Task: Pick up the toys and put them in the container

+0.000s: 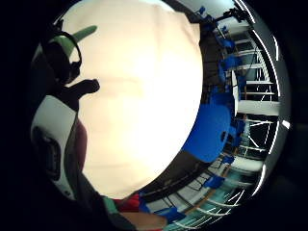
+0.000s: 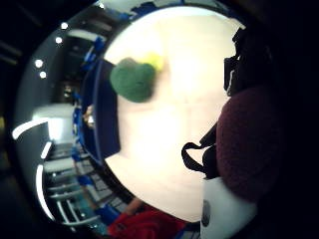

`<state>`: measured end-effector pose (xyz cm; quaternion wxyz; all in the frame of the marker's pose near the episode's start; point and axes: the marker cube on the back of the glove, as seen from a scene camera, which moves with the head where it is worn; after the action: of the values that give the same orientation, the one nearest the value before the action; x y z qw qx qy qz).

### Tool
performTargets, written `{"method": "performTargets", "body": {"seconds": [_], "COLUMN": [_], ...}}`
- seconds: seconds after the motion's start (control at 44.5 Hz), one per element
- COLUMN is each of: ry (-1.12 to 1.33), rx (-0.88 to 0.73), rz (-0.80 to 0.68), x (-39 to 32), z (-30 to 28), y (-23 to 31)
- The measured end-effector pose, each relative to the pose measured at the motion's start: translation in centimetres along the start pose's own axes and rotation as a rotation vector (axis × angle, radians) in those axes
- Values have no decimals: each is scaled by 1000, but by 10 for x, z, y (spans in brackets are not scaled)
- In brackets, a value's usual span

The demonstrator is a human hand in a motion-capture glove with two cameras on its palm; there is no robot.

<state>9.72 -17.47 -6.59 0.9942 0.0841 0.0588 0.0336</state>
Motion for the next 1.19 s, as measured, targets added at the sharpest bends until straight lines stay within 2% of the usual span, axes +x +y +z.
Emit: {"method": "performTargets", "body": {"seconds": [0.157, 0.292, 0.427, 0.539, 0.651, 0.741, 0.853, 0.943, 1.078, 1.19], "ry": [22, 4, -40, -87, -137, -128, -12, -17, -204, -262], "rx": [73, 100, 96, 91, 116, 104, 55, 1, -14, 16], "rz": [-67, -131, -214, -404, -353, -393, -448, -560, -484, -390], "x": [-55, -119, -191, -253, -308, -337, -353, -346, -331, -288], "z": [-65, -95, -100, -93, -90, -84, -65, -52, -44, -36], "y": [-11, -21, -25, -22, -24, -21, -18, -16, -21, -36]}}
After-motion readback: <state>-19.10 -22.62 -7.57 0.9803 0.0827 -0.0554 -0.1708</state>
